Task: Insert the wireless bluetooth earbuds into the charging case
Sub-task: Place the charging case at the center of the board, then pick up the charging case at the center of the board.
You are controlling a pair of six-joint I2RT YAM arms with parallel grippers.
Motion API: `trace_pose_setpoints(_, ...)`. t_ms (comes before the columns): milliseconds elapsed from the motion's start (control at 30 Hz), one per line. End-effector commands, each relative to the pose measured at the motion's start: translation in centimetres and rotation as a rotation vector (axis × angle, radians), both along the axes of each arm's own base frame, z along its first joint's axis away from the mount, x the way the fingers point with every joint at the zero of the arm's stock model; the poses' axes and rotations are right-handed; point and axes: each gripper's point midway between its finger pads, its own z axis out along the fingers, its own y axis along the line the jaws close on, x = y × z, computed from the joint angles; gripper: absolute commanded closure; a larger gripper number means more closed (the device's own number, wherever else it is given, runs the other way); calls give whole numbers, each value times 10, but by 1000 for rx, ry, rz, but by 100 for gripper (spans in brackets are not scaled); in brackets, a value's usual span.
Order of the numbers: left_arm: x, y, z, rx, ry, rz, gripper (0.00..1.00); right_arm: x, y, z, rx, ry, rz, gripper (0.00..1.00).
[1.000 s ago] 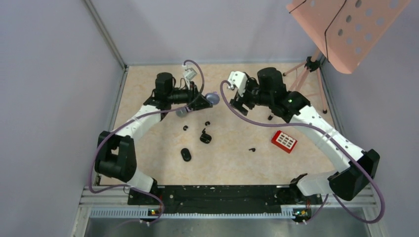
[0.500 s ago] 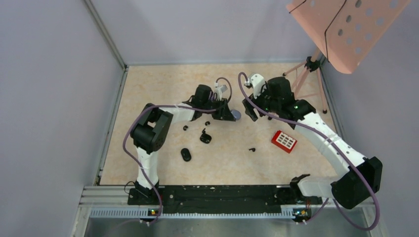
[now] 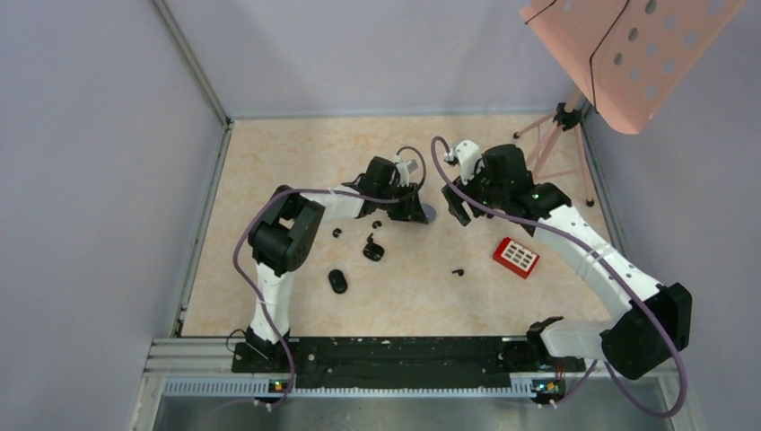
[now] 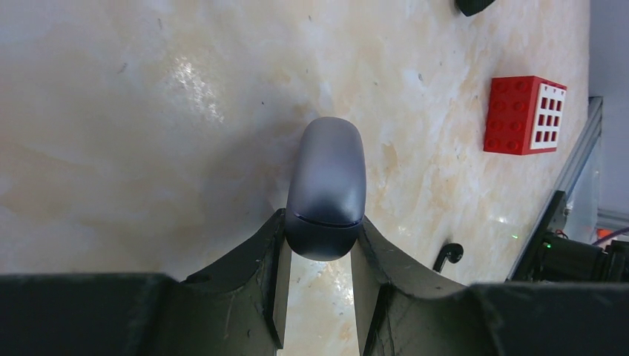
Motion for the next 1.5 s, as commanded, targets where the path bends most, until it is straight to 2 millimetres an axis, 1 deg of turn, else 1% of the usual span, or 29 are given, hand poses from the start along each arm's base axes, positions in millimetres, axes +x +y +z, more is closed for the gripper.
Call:
trace_pose_setpoints(0, 18, 9, 11, 63, -75, 38, 69, 8, 0, -2, 2, -4, -8, 26)
trace_pose_setpoints(100, 19, 13, 20, 77, -107, 21, 61, 13, 3, -1, -2, -4, 3, 26)
trace_pose_setpoints(133, 21, 16, 24, 82, -121, 18, 57, 14, 4, -2, -2, -2, 7, 26)
trace_pose_setpoints(233, 26, 24, 39, 100, -175, 17, 50, 19, 9, -5, 3, 6, 19, 26)
trace_pose_setpoints(300, 29, 33, 49, 119, -203, 27, 46, 23, 13, -6, 10, 7, 26, 27)
trace_pose_setpoints(400, 29, 46, 61, 113, -218, 23, 41, 30, 19, -9, 18, 10, 33, 27)
trace_pose_setpoints(467, 32, 59, 76, 105, -240, 49, 40, 32, 23, -8, 28, 14, 47, 27)
trace_pose_setpoints(533, 38, 76, 92, 100, -261, 91, 40, 33, 29, -10, 39, 20, 71, 28)
trace_pose_setpoints(600, 49, 101, 113, 95, -291, 152, 41, 31, 39, -15, 67, 37, 116, 30)
trace_pose_setpoints(667, 57, 129, 133, 97, -310, 215, 41, 23, 58, -23, 101, 65, 229, 34)
trace_pose_setpoints(733, 61, 158, 151, 109, -316, 273, 42, 9, 82, -30, 122, 61, 405, 39)
trace_pose_setpoints(800, 61, 186, 163, 134, -310, 335, 43, 8, 101, -39, 97, 2, 507, 40)
trace_pose_setpoints(900, 45, 220, 166, 170, -256, 397, 43, 10, 127, -56, 40, -63, 623, 40)
trace_pose_setpoints(1000, 22, 247, 156, 221, -192, 440, 44, 9, 151, -71, 15, -64, 710, 40)
trace_pose_setpoints(1067, 7, 261, 149, 236, -148, 476, 44, 8, 165, -82, -28, -87, 764, 41)
trace_pose_setpoints(1167, -9, 275, 141, 217, -99, 537, 44, 14, 178, -101, -95, -119, 791, 44)
trace_pose_setpoints(1233, -16, 277, 142, 193, -102, 568, 45, 21, 182, -113, -139, -139, 790, 44)
trace_pose_setpoints(1267, -16, 284, 142, 183, -98, 604, 45, 22, 184, -118, -159, -146, 794, 44)
trace_pose_setpoints(1467, -23, 301, 148, 173, -113, 672, 46, 18, 196, -136, -211, -179, 848, 43)
